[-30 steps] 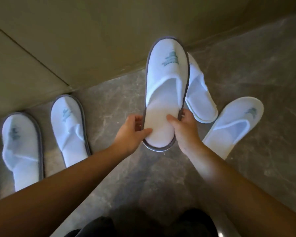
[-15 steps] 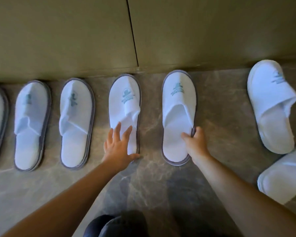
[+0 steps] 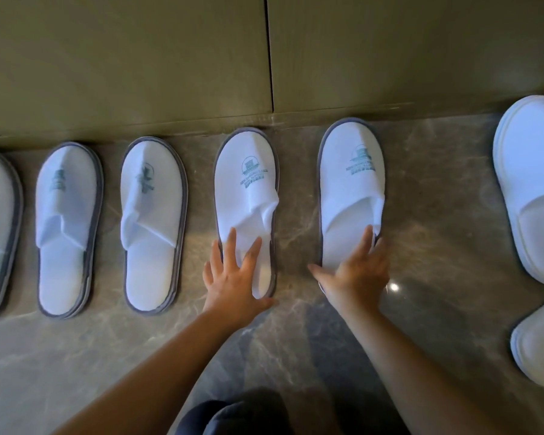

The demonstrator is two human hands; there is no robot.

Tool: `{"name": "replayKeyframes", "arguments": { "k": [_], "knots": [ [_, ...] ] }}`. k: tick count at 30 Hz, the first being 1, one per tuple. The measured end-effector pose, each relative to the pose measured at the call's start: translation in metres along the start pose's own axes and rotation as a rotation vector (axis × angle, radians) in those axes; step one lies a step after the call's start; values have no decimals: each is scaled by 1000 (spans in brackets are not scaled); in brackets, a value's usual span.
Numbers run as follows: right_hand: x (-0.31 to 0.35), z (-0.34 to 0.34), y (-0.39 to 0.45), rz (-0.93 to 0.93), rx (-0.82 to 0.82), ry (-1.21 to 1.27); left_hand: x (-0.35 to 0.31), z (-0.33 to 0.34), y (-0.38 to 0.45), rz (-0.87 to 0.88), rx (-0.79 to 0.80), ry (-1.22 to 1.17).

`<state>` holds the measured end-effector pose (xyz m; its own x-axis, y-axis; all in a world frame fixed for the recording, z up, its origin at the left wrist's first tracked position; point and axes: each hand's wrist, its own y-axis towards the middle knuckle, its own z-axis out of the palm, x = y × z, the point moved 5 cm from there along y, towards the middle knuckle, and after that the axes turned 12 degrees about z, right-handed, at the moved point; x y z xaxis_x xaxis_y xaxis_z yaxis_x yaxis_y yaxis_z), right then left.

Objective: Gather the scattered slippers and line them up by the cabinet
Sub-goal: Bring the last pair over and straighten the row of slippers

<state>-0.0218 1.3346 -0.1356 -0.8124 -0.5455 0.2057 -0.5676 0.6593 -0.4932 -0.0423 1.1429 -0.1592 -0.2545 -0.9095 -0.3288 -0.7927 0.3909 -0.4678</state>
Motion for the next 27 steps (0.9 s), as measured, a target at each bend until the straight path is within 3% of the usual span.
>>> {"name": "replayKeyframes", "arguments": {
  "k": [27],
  "knots": [
    [2,8,7,-60,-2,-10,-4,-1,1,9,9,10]
  ]
}}
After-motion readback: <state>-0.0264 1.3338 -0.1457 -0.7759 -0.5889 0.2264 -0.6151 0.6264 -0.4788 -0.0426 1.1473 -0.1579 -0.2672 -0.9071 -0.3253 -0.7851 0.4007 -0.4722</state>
